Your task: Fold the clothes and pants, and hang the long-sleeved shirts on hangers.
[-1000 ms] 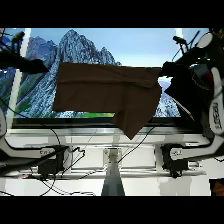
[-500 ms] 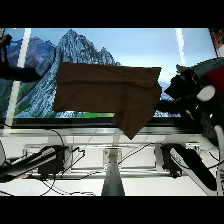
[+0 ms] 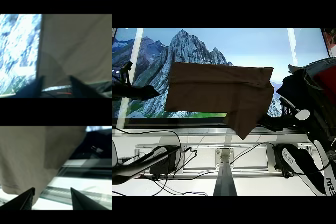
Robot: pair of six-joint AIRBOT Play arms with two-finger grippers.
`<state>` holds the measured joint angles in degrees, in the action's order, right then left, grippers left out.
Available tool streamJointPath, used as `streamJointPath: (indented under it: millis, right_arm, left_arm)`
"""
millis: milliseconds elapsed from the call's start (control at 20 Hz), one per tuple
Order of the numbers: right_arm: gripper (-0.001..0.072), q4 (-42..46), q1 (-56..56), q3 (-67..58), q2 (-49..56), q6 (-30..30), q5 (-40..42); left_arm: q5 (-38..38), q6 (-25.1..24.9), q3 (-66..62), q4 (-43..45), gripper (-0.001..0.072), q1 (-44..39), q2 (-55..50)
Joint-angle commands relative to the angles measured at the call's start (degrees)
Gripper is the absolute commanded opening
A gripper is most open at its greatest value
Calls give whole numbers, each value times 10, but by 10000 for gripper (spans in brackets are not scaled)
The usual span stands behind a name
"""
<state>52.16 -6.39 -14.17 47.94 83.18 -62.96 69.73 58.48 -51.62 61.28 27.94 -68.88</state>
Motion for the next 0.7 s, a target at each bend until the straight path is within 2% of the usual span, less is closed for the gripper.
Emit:
streamJointPath:
  millis: [0,100,450,550,650]
  right_arm:
    - [475,-56,0,26,26,-5,47]
    - [377,-73,0,27,45,-8,64]
    - [368,-124,0,26,60,-64,88]
    - [244,-122,0,26,60,-78,88]
    - [240,-122,0,26,60,-91,81]
  left_arm:
    - [-25,-2,27,0,478,20,0]
    - [-22,-1,33,0,477,25,0]
    - [-49,2,104,-5,477,29,0]
    - [-49,2,124,-4,477,29,0]
    - [-62,2,150,-5,478,29,0]
